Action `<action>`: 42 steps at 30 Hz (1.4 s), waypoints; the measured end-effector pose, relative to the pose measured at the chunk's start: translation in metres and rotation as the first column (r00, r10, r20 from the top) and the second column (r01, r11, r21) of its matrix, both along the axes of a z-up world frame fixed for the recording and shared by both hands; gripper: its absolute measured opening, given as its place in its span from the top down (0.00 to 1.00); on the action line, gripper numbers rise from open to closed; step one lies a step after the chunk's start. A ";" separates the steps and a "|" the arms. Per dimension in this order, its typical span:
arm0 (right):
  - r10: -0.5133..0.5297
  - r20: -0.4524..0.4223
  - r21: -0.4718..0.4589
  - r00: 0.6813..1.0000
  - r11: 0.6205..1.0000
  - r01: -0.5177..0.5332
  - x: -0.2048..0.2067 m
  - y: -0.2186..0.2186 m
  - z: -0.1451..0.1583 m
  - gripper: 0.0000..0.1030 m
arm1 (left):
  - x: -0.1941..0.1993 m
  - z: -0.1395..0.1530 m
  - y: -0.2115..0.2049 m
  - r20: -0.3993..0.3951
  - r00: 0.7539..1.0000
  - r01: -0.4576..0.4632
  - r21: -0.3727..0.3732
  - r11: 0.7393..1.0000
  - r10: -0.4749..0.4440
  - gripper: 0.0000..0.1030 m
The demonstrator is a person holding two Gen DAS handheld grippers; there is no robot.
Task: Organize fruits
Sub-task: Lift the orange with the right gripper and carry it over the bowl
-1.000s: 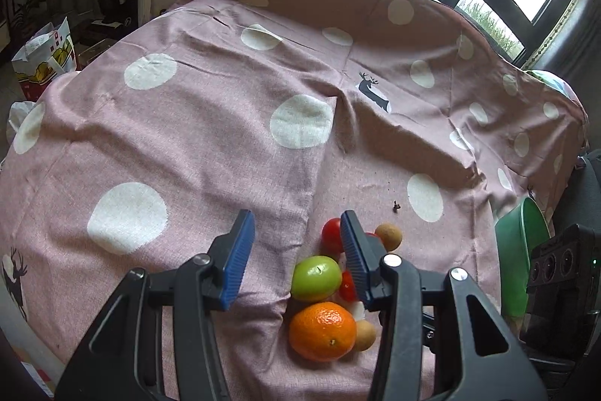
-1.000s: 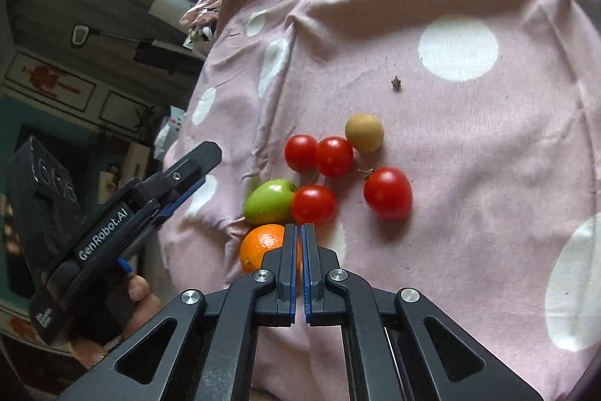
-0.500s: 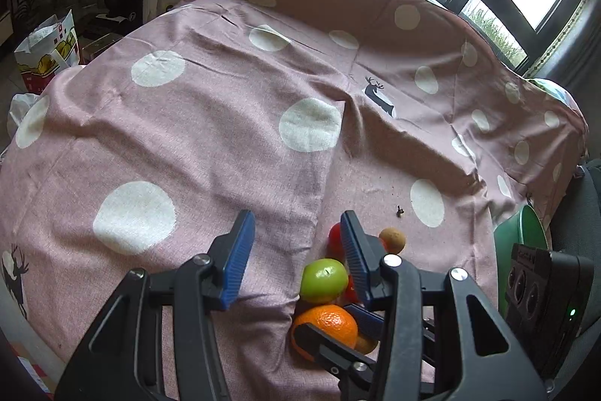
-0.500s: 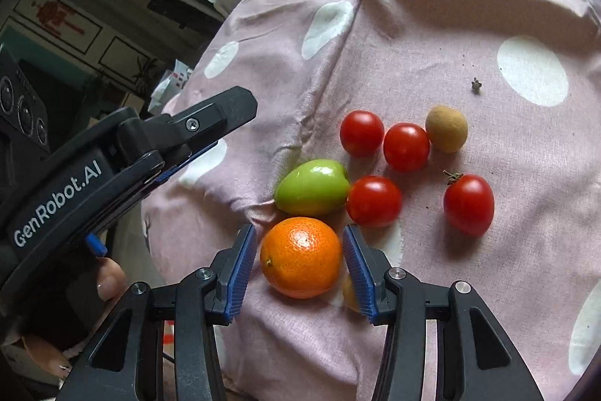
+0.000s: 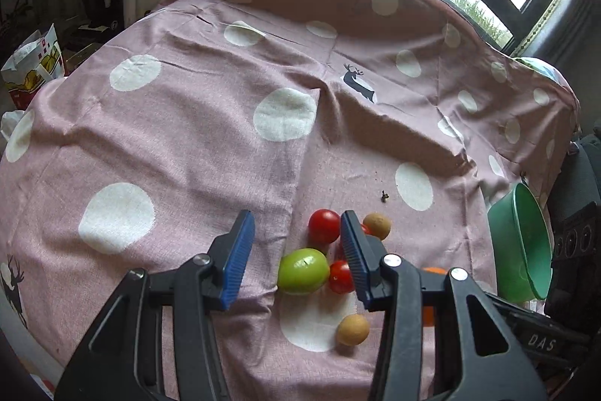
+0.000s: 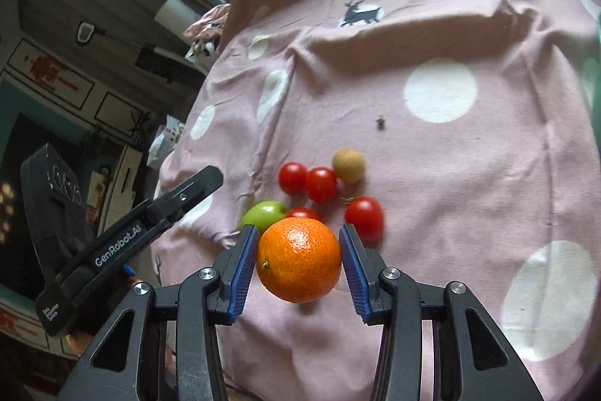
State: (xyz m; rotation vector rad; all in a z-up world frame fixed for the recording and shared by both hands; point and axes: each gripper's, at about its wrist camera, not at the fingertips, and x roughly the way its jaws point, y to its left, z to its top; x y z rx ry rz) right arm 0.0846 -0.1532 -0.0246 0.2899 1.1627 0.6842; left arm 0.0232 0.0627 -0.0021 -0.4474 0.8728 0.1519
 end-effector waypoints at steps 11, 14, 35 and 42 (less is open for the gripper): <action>-0.135 -0.106 -0.124 0.985 0.985 0.122 0.020 -0.027 -0.026 0.55 | 0.011 -0.015 -0.063 -0.060 0.972 0.228 0.046 0.973 -0.225 0.55; -0.154 -0.099 -0.119 0.983 0.983 0.142 0.020 -0.032 -0.023 0.54 | 0.011 -0.017 -0.073 -0.062 0.964 0.263 0.040 0.964 -0.260 0.55; -0.152 -0.046 -0.102 0.987 0.984 0.147 0.018 -0.035 -0.014 0.53 | 0.021 -0.041 -0.141 -0.099 0.881 0.462 -0.027 0.886 -0.462 0.56; -0.135 -0.093 -0.077 0.987 0.989 0.128 0.021 -0.034 -0.022 0.53 | 0.026 -0.048 -0.140 -0.104 0.893 0.437 -0.036 0.899 -0.439 0.57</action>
